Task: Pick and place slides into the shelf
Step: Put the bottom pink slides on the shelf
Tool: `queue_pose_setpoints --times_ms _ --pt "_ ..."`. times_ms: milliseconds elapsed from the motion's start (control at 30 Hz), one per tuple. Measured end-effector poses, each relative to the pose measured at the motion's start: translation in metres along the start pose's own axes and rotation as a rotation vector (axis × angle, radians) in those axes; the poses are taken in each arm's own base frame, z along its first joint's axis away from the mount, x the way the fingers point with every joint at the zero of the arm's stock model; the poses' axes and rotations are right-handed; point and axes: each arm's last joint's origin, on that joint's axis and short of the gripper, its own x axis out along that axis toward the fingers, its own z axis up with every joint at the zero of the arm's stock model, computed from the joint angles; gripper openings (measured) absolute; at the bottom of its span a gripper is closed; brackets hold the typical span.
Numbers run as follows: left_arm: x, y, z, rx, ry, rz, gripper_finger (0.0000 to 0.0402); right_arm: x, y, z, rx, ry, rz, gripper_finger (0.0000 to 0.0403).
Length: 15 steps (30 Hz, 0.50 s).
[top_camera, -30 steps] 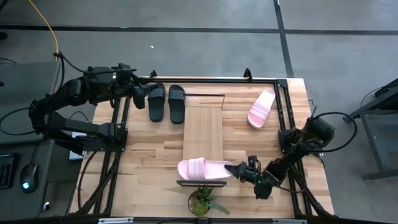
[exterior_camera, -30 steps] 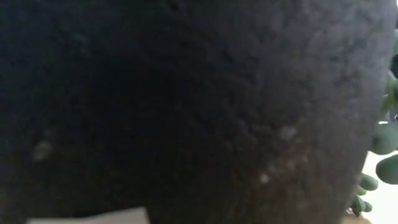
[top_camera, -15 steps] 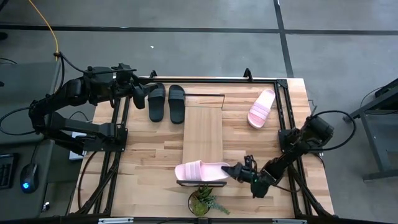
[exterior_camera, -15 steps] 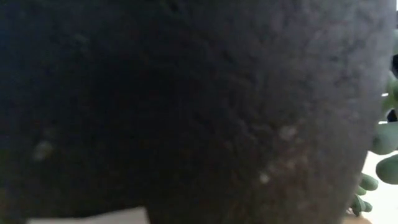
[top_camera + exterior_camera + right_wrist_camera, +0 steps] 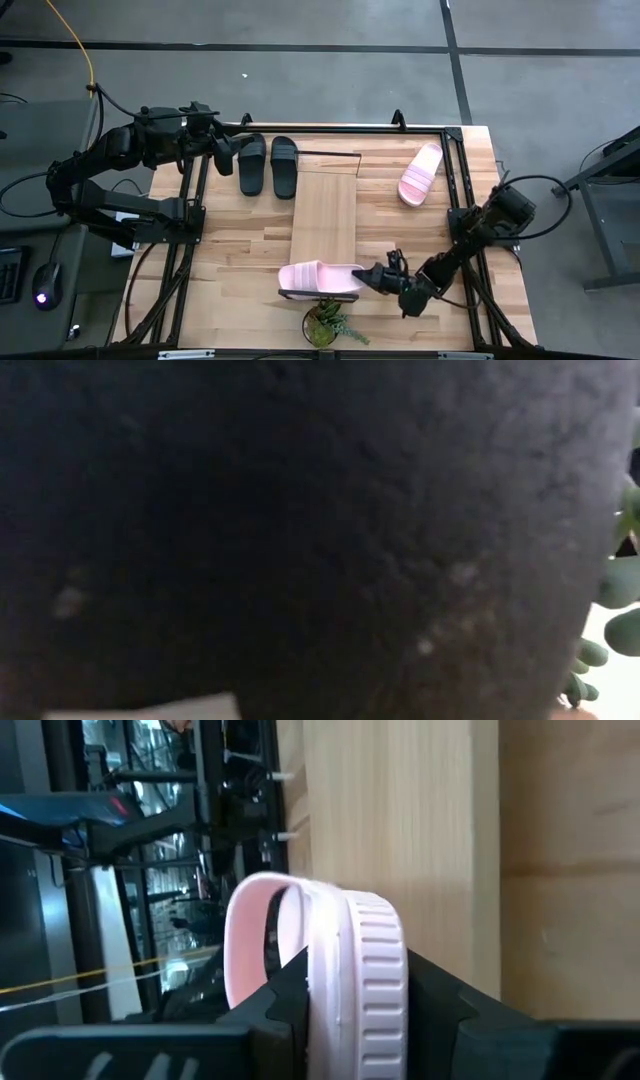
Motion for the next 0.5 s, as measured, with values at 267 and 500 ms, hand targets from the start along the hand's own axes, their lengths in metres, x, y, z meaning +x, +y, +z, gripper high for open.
queue_pose_setpoints --times_ms 267,500 --pt "0.0000 0.0000 0.0000 0.005 0.000 0.000 0.0184 -0.0104 -0.0032 -0.0073 0.008 0.030 0.004 0.0099" --pt "0.0000 0.0000 0.0000 0.005 0.000 0.000 0.0184 -0.0103 -0.0014 -0.0095 0.007 0.079 -0.004 0.0151"
